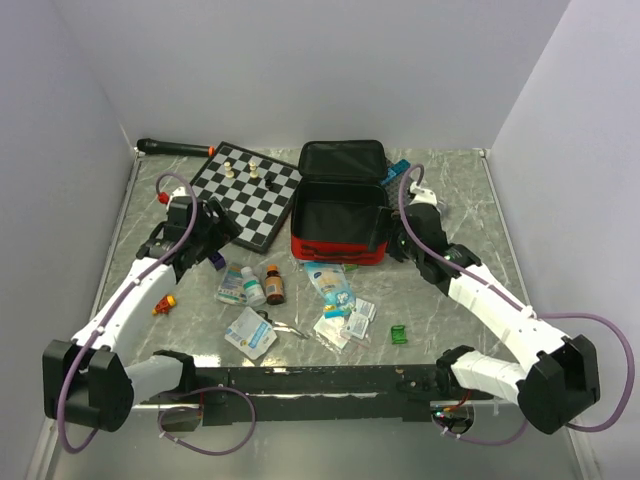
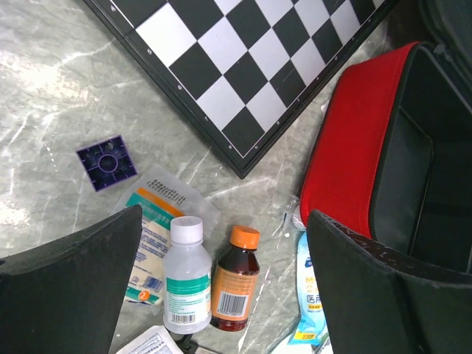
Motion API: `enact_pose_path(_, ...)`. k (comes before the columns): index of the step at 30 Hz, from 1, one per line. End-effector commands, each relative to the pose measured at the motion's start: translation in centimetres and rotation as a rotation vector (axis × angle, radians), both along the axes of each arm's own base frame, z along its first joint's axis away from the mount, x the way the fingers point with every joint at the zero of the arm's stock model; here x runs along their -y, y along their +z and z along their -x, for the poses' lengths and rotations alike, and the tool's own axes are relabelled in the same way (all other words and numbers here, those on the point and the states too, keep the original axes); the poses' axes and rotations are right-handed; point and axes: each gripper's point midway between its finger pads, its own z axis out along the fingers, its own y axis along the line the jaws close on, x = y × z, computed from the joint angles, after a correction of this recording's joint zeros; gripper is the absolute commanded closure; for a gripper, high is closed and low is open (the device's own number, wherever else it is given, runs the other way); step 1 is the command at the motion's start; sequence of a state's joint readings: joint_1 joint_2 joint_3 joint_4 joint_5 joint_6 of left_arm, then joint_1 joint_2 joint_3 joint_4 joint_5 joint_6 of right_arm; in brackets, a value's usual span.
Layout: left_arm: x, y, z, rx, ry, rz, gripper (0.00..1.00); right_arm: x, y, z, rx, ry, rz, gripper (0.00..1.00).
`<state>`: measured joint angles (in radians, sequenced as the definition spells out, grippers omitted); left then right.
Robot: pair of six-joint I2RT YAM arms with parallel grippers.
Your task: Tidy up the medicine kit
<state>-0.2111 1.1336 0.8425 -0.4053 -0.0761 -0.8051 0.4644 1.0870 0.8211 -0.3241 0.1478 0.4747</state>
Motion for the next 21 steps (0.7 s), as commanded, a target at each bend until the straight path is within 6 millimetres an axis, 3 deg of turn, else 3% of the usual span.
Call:
enact_pose_path(1,1.1,0.6,-0.7,0.034,-0.055,0.024,0.04,0.8,2.5,-1.9,0.050,-0.067,-0.034,0.00)
enact_pose_path(4,1.7,1.0,-0.7,0.049,-0.086,0.046,0.04,2.0,1.4,-3.3,-0.005,-0.124,-0.047,0.01)
enact_pose_path(7,2.2,1.0,-0.2,0.058,-0.107,0.078,0.03,2.8,0.0,-4.9,-0.058,-0.141,-0.055,0.12)
enact_pose_path(10,2.7,1.1,0.4,0.081,-0.126,0.109,0.03,2.1,-1.2,-6.0,-0.096,-0.111,-0.061,0.24)
enact_pose_path(18,3.6,-0.2,1.3,0.055,-0.158,0.158,0.02,1.2,-4.0,-8.1,-0.192,-0.101,-0.056,0.27)
enact_pose_path(21,3.8,-0.2,1.3,0.054,-0.164,0.166,0.02,0.7,-4.9,-8.6,-0.224,-0.087,-0.071,0.37)
